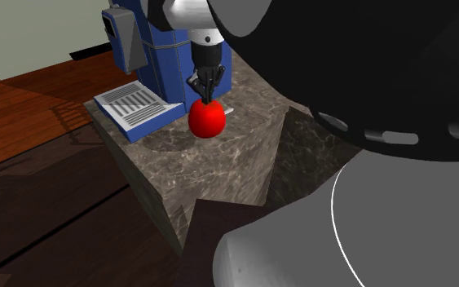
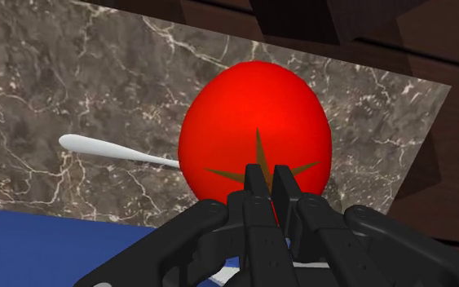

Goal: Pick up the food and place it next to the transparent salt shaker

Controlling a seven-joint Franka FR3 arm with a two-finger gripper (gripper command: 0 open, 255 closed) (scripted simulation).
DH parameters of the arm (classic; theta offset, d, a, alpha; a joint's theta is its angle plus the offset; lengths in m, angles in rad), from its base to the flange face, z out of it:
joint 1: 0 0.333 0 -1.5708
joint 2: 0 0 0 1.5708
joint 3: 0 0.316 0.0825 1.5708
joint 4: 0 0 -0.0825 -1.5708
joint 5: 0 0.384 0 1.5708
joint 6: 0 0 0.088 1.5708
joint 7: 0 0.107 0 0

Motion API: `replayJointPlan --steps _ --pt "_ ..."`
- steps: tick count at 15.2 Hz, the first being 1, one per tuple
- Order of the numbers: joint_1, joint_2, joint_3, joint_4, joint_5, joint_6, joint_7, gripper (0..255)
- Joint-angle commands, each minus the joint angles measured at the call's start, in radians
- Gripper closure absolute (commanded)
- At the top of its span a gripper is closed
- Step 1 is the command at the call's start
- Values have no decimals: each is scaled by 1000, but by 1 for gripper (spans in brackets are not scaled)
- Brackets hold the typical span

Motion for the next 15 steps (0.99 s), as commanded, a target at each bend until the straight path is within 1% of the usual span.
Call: replayJointPlan --steps 1,15 --pt "0 -9 -1 19 -1 -28 2 255" --pt "-3 -48 -9 171 -5 -219 12 255"
